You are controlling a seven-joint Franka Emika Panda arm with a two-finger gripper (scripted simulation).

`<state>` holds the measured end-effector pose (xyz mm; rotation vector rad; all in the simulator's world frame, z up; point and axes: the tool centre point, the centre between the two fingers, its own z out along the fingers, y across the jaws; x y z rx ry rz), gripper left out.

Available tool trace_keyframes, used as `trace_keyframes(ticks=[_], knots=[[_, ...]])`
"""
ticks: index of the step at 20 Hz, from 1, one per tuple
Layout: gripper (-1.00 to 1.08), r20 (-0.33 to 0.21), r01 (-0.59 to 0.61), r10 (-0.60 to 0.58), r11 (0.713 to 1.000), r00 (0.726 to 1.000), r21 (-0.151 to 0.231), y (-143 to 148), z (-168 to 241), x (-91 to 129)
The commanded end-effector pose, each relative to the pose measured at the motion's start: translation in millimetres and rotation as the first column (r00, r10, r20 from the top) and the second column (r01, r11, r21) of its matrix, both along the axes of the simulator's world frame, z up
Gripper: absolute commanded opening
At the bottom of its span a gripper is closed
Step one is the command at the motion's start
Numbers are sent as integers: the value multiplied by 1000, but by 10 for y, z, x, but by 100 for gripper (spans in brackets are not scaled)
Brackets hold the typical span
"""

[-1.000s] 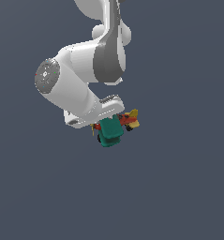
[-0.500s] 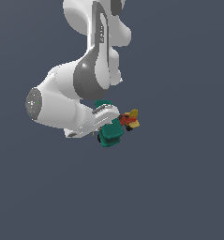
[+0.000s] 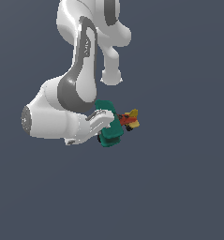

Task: Pick up the object and move it to a goal position.

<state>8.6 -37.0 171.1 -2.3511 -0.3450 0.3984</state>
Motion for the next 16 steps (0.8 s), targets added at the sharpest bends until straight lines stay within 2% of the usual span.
trace_keyframes(ticks=[1,8,16], knots=[[28,1,-2,2,1000,1000,28,-5,-25,12],[28,2,-4,4,997,1000,72,-21,-68,28],[28,0,-3,3,996,1000,93,-18,-89,33]])
